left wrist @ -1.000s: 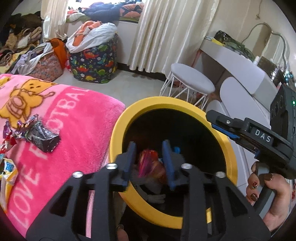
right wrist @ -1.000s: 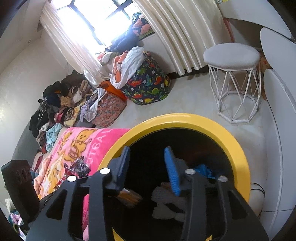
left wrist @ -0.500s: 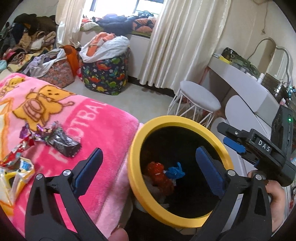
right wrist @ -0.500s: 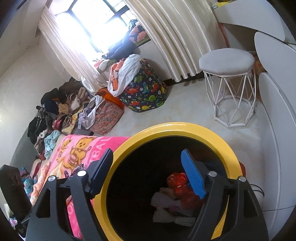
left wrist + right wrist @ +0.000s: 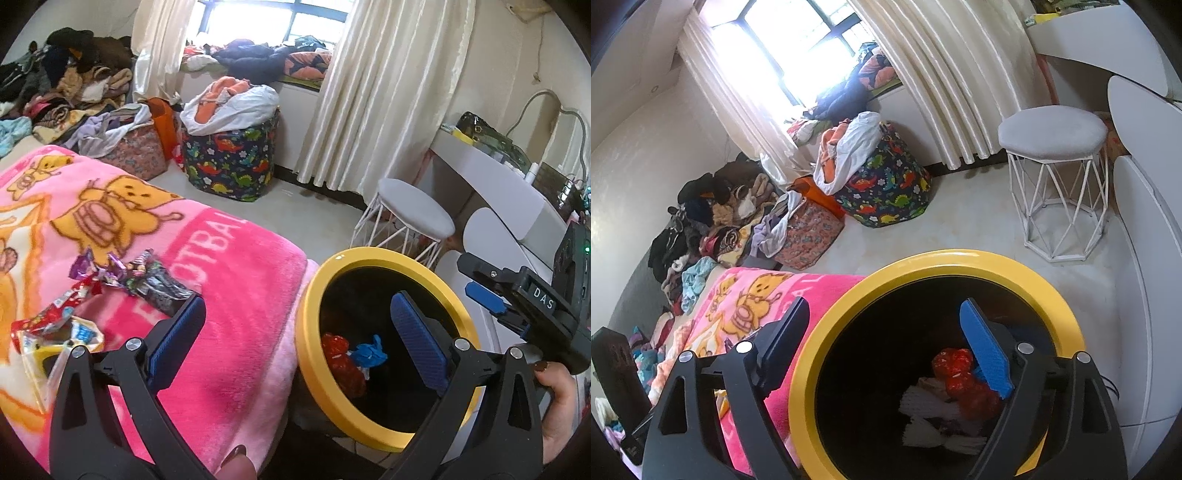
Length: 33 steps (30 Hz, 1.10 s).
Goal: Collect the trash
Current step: 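Move both tools back over the candy wrappers on the blanket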
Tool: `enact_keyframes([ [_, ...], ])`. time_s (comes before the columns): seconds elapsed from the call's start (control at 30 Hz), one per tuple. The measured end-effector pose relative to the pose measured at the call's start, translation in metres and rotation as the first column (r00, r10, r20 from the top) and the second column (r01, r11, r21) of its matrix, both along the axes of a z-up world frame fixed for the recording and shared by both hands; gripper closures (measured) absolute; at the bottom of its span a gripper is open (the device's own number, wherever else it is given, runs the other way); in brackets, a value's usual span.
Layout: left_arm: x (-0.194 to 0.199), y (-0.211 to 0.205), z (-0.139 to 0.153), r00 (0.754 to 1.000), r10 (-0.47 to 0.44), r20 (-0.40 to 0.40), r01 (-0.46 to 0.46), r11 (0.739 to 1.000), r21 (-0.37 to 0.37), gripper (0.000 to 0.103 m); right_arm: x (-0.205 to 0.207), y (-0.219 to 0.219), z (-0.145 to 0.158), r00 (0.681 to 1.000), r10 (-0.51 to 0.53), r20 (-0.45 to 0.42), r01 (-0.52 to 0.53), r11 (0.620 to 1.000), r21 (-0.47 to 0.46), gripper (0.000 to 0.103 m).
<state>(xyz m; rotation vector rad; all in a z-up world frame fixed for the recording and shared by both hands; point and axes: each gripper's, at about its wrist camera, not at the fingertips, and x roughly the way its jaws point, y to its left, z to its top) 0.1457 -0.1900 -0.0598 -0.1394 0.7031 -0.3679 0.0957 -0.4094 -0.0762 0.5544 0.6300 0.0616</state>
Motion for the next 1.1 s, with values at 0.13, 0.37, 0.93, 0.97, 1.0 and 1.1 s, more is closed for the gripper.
enact_keyframes([
  [0.13,-0.002,0.009,0.002,1.000,0.022,0.014,-0.022,1.000,0.000,0.011,0.003,0.008,0.003,1.000,0.021,0.011,-0.021,1.000,-0.016,0.022],
  [0.37,-0.001,0.029,0.007,0.998,0.054,0.025,-0.054,0.998,-0.014,0.011,0.007,0.021,0.008,0.998,0.056,0.018,-0.055,0.998,-0.034,0.022],
  [0.93,-0.001,0.086,0.016,0.984,0.170,0.051,-0.168,0.985,-0.046,0.011,0.014,0.086,0.030,0.986,0.160,0.053,-0.153,0.982,-0.113,0.021],
  [0.97,-0.002,0.089,0.017,0.983,0.177,0.053,-0.175,0.983,-0.048,0.011,0.014,0.090,0.031,0.984,0.168,0.056,-0.161,0.980,-0.118,0.021],
  [1.0,-0.002,0.092,0.018,0.981,0.184,0.056,-0.181,0.982,-0.049,0.011,0.014,0.096,0.032,0.983,0.175,0.059,-0.166,0.978,-0.124,0.021],
  [1.1,-0.003,0.105,0.019,0.976,0.207,0.062,-0.203,0.978,-0.053,0.011,0.016,0.107,0.034,0.979,0.197,0.062,-0.187,0.973,-0.137,0.021],
])
